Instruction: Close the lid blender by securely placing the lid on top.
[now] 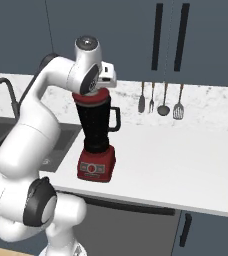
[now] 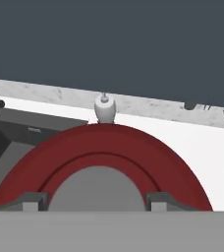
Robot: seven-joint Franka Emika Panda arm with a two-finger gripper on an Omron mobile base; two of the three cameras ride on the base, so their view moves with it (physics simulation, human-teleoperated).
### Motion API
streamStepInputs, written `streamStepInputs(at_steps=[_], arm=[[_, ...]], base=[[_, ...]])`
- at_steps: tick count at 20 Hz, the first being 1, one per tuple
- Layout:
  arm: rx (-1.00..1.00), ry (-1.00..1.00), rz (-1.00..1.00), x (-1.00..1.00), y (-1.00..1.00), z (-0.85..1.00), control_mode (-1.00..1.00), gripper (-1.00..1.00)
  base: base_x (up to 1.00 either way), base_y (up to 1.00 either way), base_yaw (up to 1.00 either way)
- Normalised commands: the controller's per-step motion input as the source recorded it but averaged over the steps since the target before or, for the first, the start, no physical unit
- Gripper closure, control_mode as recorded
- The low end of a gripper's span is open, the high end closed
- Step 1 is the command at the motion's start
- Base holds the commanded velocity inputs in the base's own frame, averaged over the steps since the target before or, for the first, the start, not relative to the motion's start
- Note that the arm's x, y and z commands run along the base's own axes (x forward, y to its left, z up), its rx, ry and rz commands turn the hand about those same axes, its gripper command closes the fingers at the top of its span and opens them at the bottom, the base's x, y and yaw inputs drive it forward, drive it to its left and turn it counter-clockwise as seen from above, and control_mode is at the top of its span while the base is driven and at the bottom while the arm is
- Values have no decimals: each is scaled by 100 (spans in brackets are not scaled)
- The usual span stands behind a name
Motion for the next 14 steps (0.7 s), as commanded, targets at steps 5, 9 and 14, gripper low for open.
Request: streamStepInputs(at_steps=[5, 9, 14], arm=[[0, -13, -7, 0, -5, 0, -100, 100], [0, -9, -6, 0, -1, 0, -100, 100], [0, -3, -5, 0, 0, 0, -100, 100]], base=[[0, 0, 0], [0, 0, 0], [0, 0, 0]])
